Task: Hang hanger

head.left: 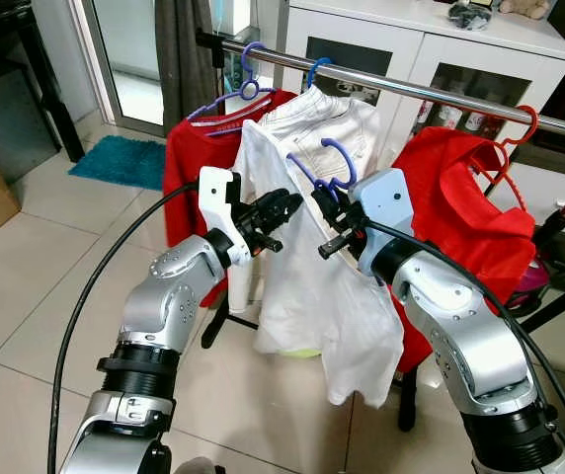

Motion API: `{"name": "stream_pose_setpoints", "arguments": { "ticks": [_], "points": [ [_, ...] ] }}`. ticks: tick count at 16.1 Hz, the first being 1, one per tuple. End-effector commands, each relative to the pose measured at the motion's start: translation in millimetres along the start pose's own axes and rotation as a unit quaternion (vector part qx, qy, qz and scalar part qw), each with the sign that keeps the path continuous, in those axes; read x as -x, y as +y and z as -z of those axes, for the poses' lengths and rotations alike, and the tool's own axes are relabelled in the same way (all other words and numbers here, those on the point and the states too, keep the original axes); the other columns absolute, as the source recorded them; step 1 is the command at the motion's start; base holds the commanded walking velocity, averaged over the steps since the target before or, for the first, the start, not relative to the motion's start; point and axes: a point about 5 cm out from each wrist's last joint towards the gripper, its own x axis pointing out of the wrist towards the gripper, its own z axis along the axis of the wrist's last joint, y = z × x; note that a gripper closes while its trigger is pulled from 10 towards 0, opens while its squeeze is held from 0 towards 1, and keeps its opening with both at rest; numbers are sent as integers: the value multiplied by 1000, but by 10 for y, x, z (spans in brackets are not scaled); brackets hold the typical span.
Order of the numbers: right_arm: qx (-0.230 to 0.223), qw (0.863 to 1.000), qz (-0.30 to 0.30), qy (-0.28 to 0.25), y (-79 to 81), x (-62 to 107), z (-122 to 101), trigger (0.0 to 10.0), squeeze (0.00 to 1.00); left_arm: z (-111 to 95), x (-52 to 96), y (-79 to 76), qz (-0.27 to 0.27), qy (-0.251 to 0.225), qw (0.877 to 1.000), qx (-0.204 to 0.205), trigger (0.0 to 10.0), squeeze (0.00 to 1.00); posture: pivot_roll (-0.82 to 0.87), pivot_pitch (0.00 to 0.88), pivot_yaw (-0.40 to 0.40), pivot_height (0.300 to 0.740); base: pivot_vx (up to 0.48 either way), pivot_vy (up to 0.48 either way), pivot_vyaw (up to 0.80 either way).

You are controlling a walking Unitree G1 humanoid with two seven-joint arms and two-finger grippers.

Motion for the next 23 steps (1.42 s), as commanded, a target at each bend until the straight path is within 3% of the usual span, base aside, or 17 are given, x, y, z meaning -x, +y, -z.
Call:
{"name": "stream_pose_setpoints", "arguments": {
  "ticks": [1,9,11,12,13,14,15,16,18,20,22,23],
  "points": [
    [14,1000,1,-27,-21,18,-101,0,0,-28,-30,-5,5,-5,1000,2,0,0,-102,0,-74,740,0,0,0],
    [15,1000,10,-22,-37,45,-70,0,0,-41,-7,28,9,-21,1000,12,0,0,-104,0,-74,740,0,0,0],
    [17,1000,16,-18,-56,53,-53,0,0,-52,49,-62,52,-35,998,13,0,0,-103,0,-74,740,0,0,0],
    [18,1000,17,-18,-65,55,-51,0,0,-65,109,-144,86,-47,995,-3,10000,0,-102,0,-76,740,0,0,0],
    [19,1000,17,-18,-67,56,-51,0,0,-78,114,-142,80,-55,995,-13,10000,0,-102,0,-76,740,0,0,0],
    [20,999,16,-19,-66,55,-55,0,0,-134,130,-121,60,-88,994,-36,10000,886,-102,0,-76,740,0,0,0],
    [20,999,15,-20,-63,53,-58,0,0,-159,138,-99,45,-99,993,-56,10000,1000,-100,0,-80,740,0,0,0],
    [20,999,14,-21,-61,51,-59,0,0,-161,137,-86,37,-100,992,-65,10000,1000,-100,0,-80,740,0,0,0],
    [18,999,11,-24,-48,43,-65,0,0,-149,106,-54,6,-79,987,-141,10000,1000,-98,0,-80,740,0,0,0],
    [15,999,11,-26,-43,41,-63,0,0,-142,77,-27,-19,-74,980,-185,10000,1000,-100,0,-74,740,0,0,0],
    [8,999,6,-38,-43,43,-67,0,0,-131,52,29,-62,-82,974,-202,10000,1000,-102,0,-71,740,0,0,0],
    [5,999,1,-46,-40,45,-75,0,0,-118,36,22,-59,-82,974,-205,10000,1000,-103,0,-71,740,0,0,0]
  ]
}}
